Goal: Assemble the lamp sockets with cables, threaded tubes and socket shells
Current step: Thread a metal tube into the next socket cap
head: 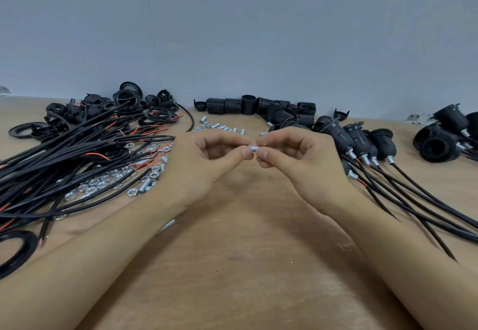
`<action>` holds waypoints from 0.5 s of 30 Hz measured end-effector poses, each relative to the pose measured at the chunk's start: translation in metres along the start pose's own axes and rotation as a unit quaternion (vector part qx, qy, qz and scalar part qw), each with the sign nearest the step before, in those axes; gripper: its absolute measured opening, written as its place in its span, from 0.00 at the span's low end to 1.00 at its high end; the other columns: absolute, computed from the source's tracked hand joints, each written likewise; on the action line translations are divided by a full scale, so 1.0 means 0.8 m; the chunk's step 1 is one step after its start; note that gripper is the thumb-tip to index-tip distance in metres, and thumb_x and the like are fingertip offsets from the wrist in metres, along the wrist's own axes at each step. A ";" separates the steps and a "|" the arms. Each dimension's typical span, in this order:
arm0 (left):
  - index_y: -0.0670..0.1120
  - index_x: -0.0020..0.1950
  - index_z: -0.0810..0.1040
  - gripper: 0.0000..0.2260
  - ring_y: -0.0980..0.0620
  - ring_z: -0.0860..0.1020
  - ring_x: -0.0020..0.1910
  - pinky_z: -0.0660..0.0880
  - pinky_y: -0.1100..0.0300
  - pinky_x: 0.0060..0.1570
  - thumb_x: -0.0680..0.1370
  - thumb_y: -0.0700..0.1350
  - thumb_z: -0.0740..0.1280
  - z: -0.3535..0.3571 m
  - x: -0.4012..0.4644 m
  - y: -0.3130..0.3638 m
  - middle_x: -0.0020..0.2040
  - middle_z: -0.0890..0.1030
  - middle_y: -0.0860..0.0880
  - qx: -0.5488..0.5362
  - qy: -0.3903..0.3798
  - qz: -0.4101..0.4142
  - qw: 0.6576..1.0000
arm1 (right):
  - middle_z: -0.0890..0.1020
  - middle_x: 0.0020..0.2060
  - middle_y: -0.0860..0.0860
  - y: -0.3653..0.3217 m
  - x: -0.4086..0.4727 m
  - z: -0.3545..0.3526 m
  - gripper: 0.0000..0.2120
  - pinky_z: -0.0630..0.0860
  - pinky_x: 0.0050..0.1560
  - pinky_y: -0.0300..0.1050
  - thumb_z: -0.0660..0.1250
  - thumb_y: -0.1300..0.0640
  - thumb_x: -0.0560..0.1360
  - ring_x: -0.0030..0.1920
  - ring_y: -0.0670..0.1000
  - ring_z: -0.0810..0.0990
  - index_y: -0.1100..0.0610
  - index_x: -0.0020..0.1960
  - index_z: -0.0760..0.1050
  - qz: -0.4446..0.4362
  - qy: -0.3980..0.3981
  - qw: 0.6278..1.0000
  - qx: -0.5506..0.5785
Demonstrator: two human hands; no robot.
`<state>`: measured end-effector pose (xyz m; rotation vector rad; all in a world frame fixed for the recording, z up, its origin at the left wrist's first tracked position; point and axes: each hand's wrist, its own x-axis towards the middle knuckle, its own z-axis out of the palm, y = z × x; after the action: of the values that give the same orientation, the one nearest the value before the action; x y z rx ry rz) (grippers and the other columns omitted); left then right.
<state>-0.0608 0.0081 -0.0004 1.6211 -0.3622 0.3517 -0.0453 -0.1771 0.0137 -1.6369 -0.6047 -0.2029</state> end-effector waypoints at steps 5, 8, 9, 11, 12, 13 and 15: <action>0.38 0.51 0.85 0.07 0.47 0.86 0.46 0.81 0.60 0.49 0.74 0.38 0.73 -0.002 0.001 0.004 0.44 0.87 0.43 -0.017 -0.018 -0.016 1.000 | 0.85 0.36 0.56 0.000 -0.002 0.002 0.06 0.79 0.42 0.38 0.73 0.67 0.72 0.36 0.50 0.84 0.57 0.44 0.83 -0.019 0.003 1.000 0.010; 0.38 0.50 0.85 0.09 0.45 0.85 0.46 0.81 0.58 0.49 0.72 0.40 0.73 -0.002 0.002 0.005 0.45 0.86 0.40 -0.080 -0.026 -0.054 0.995 | 0.84 0.37 0.56 0.002 -0.004 0.003 0.06 0.79 0.42 0.36 0.73 0.68 0.72 0.36 0.49 0.83 0.58 0.45 0.83 -0.047 0.006 0.999 -0.004; 0.38 0.50 0.85 0.11 0.45 0.85 0.46 0.81 0.58 0.49 0.70 0.41 0.73 -0.003 0.003 0.006 0.45 0.86 0.39 -0.101 -0.029 -0.068 0.992 | 0.84 0.38 0.56 0.002 -0.004 0.004 0.07 0.79 0.43 0.37 0.73 0.68 0.72 0.37 0.49 0.83 0.57 0.45 0.83 -0.053 0.012 0.999 -0.005; 0.39 0.49 0.85 0.11 0.46 0.85 0.45 0.81 0.59 0.48 0.69 0.42 0.73 -0.003 0.003 0.007 0.45 0.86 0.38 -0.128 -0.031 -0.090 0.987 | 0.84 0.37 0.53 0.003 -0.005 0.005 0.07 0.79 0.44 0.40 0.73 0.68 0.72 0.38 0.49 0.84 0.57 0.46 0.83 -0.077 0.020 0.996 -0.033; 0.39 0.48 0.86 0.11 0.46 0.85 0.45 0.81 0.59 0.47 0.68 0.42 0.74 -0.003 0.003 0.007 0.45 0.85 0.38 -0.140 -0.034 -0.102 0.984 | 0.84 0.38 0.50 0.004 -0.006 0.004 0.07 0.79 0.45 0.41 0.73 0.67 0.73 0.39 0.48 0.84 0.57 0.47 0.83 -0.099 0.020 0.993 -0.064; 0.40 0.47 0.86 0.10 0.46 0.85 0.45 0.81 0.60 0.47 0.68 0.42 0.74 -0.004 0.004 0.008 0.46 0.85 0.37 -0.155 -0.038 -0.116 0.980 | 0.84 0.39 0.47 0.005 -0.006 0.003 0.07 0.79 0.46 0.41 0.73 0.67 0.73 0.41 0.48 0.83 0.57 0.48 0.83 -0.127 0.020 0.987 -0.101; 0.40 0.47 0.86 0.09 0.48 0.86 0.45 0.81 0.61 0.45 0.69 0.40 0.73 -0.003 0.005 0.007 0.46 0.85 0.37 -0.186 -0.045 -0.140 0.971 | 0.84 0.41 0.45 0.006 -0.006 0.002 0.06 0.77 0.46 0.37 0.73 0.66 0.74 0.43 0.46 0.83 0.58 0.48 0.83 -0.178 0.024 0.970 -0.161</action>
<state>-0.0596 0.0104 0.0065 1.2974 -0.2451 -0.0082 -0.0471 -0.1772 0.0071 -1.8170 -0.8616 -0.6291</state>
